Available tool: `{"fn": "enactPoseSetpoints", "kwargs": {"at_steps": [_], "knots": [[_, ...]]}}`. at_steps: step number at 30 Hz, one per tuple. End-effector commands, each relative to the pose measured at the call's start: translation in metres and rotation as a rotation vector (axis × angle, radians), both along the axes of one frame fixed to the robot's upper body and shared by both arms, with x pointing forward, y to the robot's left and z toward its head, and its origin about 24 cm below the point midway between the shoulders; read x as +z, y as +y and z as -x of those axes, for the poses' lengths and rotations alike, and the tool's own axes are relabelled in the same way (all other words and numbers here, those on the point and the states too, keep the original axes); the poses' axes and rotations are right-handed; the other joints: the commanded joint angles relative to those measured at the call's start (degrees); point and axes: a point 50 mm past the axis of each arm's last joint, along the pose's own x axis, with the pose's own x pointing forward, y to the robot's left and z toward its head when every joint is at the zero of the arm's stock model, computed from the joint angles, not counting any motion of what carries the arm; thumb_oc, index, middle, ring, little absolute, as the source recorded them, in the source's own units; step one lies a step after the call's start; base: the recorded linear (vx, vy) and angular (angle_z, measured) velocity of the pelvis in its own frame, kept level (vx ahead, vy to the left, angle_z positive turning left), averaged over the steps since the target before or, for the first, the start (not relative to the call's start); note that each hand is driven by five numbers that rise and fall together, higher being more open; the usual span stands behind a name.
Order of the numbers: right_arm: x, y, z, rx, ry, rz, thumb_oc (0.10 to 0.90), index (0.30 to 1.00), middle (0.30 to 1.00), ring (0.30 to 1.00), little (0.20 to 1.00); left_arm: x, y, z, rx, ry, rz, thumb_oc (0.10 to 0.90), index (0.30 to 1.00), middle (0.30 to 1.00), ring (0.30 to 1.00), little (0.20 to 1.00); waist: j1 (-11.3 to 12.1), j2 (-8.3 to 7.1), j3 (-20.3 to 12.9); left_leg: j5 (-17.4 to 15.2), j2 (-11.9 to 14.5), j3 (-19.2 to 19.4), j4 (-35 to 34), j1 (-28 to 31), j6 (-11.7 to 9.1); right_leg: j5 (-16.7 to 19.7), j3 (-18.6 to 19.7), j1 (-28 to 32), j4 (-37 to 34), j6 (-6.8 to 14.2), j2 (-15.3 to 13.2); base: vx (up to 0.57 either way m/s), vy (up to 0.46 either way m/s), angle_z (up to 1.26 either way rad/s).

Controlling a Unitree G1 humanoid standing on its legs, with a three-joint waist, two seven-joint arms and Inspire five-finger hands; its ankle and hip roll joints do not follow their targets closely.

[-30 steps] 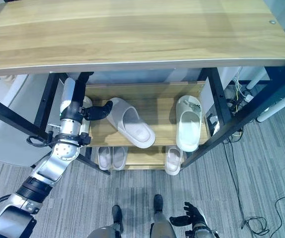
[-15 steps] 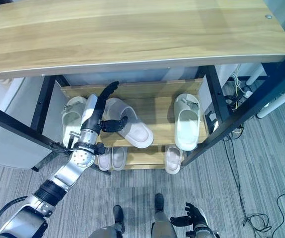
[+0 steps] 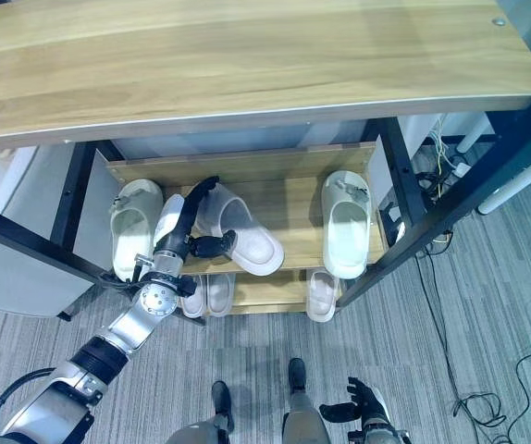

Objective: Arrange the slippers neatly on the shoe rack.

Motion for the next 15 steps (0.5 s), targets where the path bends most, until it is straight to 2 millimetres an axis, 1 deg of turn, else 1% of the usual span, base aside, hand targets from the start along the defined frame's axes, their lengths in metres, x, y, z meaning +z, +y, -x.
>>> {"fn": "enactPoseSetpoints", "kwargs": {"at_steps": [1, 5, 11, 12, 13, 14, 15], "knots": [[0.014, -0.024, -0.007, 0.004, -0.057, 0.072, 0.8, 0.9, 0.9, 0.9, 0.9, 0.041, -0.009, -0.022, -0.011, -0.121, 0.026, 0.4, 0.3, 0.3, 0.3, 0.3, 0.5, 1.66, -1.2, 0.2, 0.9, -5.3, -0.4, -2.7, -2.7, -8.8, -0.8, 3.9, 0.1, 5.2, 0.7, 0.0, 0.0, 0.0], [0.014, -0.023, -0.006, 0.003, -0.056, 0.065, 0.8, 0.9, 0.9, 0.9, 0.9, 0.038, -0.008, -0.02, -0.019, -0.11, 0.038, 0.4, 0.3, 0.3, 0.3, 0.3, 0.6, 1.64, -1.5, 0.0, 0.9, -5.4, -0.4, -2.2, -2.7, -9.2, -0.9, 4.6, 0.1, 5.0, 0.8, 0.0, 0.0, 0.0], [0.012, -0.02, -0.003, 0.009, -0.047, 0.053, 0.8, 0.9, 0.9, 0.9, 0.9, 0.039, -0.009, -0.014, -0.053, -0.115, 0.07, 0.4, 0.3, 0.3, 0.3, 0.3, 0.9, 1.77, -2.1, -0.2, 0.8, -5.7, -0.4, -1.1, -2.8, -9.9, -1.4, 6.0, 0.1, 4.8, 1.0, 0.01, -0.003, 0.0], [0.012, -0.019, -0.003, 0.011, -0.047, 0.052, 0.8, 0.9, 0.9, 0.9, 0.9, 0.04, -0.009, -0.012, -0.065, -0.121, 0.083, 0.4, 0.3, 0.3, 0.3, 0.3, 1.1, 1.83, -2.2, -0.2, 0.9, -5.7, -0.4, -0.9, -2.8, -10.0, -1.5, 6.2, 0.1, 4.8, 1.0, 0.0, 0.0, 0.0], [0.011, -0.018, -0.002, 0.014, -0.043, 0.048, 0.8, 0.9, 0.9, 0.9, 0.9, 0.043, -0.01, -0.005, -0.094, -0.134, 0.12, 0.4, 0.3, 0.3, 0.3, 0.3, 1.4, 1.9, -2.4, -0.2, 0.8, -5.9, -0.4, -0.4, -2.8, -10.2, -1.7, 6.9, 0.1, 4.6, 1.1, 0.0, 0.0, 0.0], [0.011, -0.018, -0.002, 0.015, -0.042, 0.048, 0.8, 0.9, 0.9, 0.9, 0.9, 0.042, -0.009, -0.005, -0.094, -0.132, 0.12, 0.4, 0.3, 0.3, 0.3, 0.3, 1.4, 1.89, -2.4, -0.2, 0.8, -6.0, -0.4, -0.4, -2.9, -10.2, -1.8, 7.0, 0.1, 4.6, 1.1, 0.01, -0.037, 0.0], [0.01, -0.017, -0.001, 0.02, -0.039, 0.044, 0.8, 0.9, 0.9, 0.9, 0.9, 0.044, -0.011, 0.003, -0.143, -0.141, 0.162, 0.4, 0.3, 0.3, 0.3, 0.3, 1.9, 2.01, -2.6, -0.2, 0.8, -6.2, -0.4, 0.0, -2.9, -10.5, -2.1, 7.6, 0.1, 4.5, 1.2, 0.0, 0.0, 0.0]]}}
